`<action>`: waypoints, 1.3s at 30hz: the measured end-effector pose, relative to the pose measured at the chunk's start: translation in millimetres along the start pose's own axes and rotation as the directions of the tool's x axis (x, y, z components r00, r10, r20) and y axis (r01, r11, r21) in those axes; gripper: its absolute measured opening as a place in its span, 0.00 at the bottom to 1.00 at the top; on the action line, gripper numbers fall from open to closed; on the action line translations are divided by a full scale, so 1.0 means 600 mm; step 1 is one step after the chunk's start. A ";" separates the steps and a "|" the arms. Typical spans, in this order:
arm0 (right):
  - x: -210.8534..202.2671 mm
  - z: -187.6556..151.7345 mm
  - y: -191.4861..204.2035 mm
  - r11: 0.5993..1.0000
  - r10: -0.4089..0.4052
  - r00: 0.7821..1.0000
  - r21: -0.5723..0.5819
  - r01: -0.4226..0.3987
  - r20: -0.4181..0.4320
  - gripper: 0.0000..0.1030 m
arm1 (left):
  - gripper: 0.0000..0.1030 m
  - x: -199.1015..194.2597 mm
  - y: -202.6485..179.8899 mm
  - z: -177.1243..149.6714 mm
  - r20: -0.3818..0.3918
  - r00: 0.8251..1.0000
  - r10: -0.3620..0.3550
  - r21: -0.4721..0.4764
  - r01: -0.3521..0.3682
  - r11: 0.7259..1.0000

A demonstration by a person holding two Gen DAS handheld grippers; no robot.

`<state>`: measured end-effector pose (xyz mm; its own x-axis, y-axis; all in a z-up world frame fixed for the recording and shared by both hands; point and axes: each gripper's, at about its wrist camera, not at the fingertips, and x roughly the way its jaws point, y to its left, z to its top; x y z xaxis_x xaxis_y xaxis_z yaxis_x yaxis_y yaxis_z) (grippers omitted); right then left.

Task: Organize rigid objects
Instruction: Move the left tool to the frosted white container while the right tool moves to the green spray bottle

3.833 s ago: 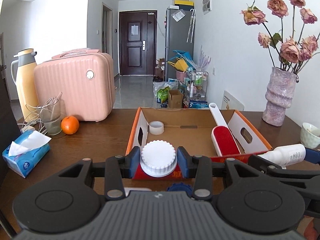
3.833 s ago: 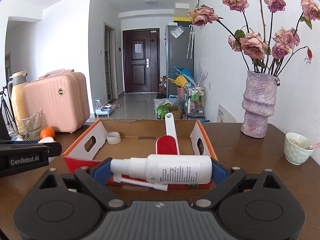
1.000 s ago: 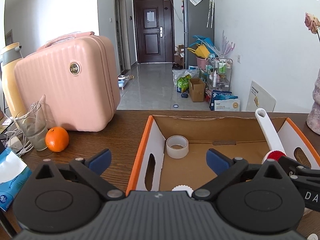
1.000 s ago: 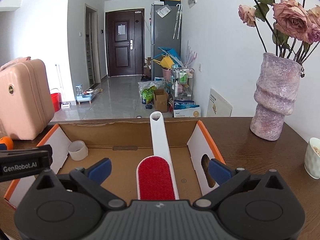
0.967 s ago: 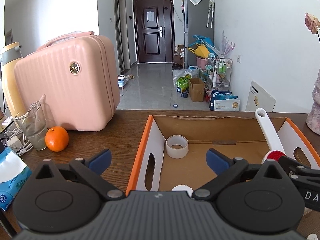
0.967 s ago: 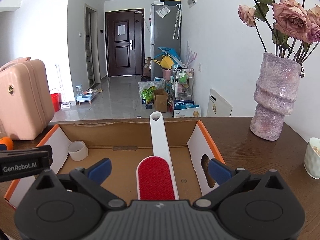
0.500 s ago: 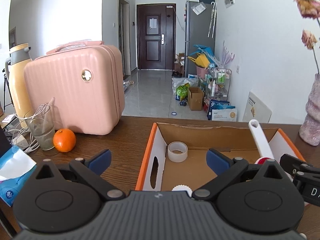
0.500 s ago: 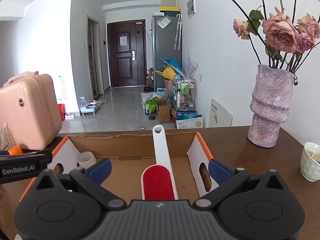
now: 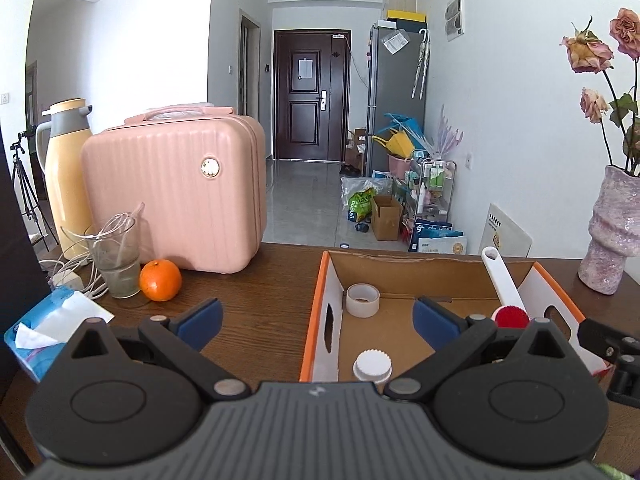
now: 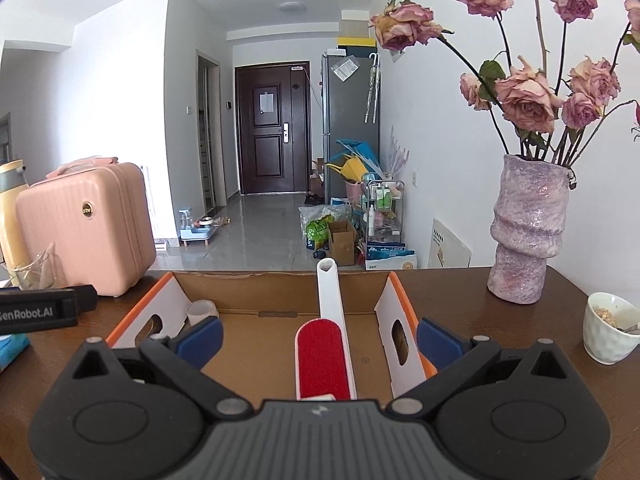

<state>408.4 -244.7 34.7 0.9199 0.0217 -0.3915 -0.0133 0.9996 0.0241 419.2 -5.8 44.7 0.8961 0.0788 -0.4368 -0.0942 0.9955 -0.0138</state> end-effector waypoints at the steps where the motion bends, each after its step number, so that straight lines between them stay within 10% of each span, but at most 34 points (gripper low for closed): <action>1: -0.005 -0.004 -0.002 1.000 0.000 1.000 -0.002 0.000 0.001 1.00 | 1.00 -0.005 0.003 -0.003 0.001 1.000 0.000 -0.001 0.000 1.000; 39: -0.171 -0.200 -0.053 0.999 -0.037 0.995 0.009 0.038 -0.096 1.00 | 1.00 -0.154 0.016 -0.156 -0.084 0.995 -0.048 0.043 0.052 0.998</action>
<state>267.3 -276.7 -36.4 0.8781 -0.0139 -0.4784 0.0253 0.9995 0.0173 295.3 -8.6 0.9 0.8598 0.0262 -0.5099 -0.0288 0.9996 0.0027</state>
